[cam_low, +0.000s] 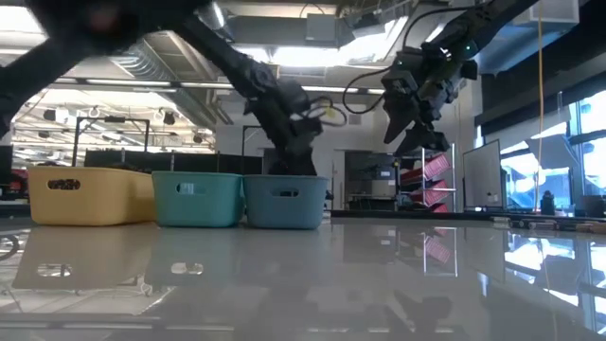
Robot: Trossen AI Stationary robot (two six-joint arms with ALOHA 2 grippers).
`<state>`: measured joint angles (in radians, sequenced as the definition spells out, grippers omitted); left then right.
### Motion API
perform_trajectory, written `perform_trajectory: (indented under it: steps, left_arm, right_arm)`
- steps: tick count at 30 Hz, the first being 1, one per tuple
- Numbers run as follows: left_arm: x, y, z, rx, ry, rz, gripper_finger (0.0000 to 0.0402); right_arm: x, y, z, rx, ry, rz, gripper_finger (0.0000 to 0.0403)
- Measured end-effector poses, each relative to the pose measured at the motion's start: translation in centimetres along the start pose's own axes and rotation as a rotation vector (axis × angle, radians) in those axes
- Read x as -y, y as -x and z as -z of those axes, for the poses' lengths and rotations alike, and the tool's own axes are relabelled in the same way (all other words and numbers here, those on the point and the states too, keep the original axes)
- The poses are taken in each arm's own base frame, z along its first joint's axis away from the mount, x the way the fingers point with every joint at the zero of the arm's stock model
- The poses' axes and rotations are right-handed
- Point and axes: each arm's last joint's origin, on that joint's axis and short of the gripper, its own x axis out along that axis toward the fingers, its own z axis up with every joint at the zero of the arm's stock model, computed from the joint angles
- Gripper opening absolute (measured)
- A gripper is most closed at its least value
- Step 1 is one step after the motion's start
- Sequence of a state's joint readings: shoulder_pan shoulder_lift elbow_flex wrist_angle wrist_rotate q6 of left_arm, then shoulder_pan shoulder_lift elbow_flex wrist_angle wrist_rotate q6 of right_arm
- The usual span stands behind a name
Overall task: Sort batteries
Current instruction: Put the large black battery into the blue bin
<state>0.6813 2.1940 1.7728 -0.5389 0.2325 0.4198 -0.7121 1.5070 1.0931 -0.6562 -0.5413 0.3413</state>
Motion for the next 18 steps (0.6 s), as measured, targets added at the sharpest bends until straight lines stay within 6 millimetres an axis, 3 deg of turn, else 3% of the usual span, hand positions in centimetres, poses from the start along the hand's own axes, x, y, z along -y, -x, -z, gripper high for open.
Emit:
perform_trajectory:
  steps: [6,18]
  left_arm:
    - [-0.5,-2.2,0.5,-0.047,0.004,0.008,0.0172]
    - [-1.7,-4.7,1.0,-0.102,0.020,0.028,0.0172]
  right_arm:
    - [-0.2,0.5,0.0,0.030,0.007,0.028,0.0172]
    - [-0.5,1.2,0.1,0.062,0.019,0.054,0.0172]
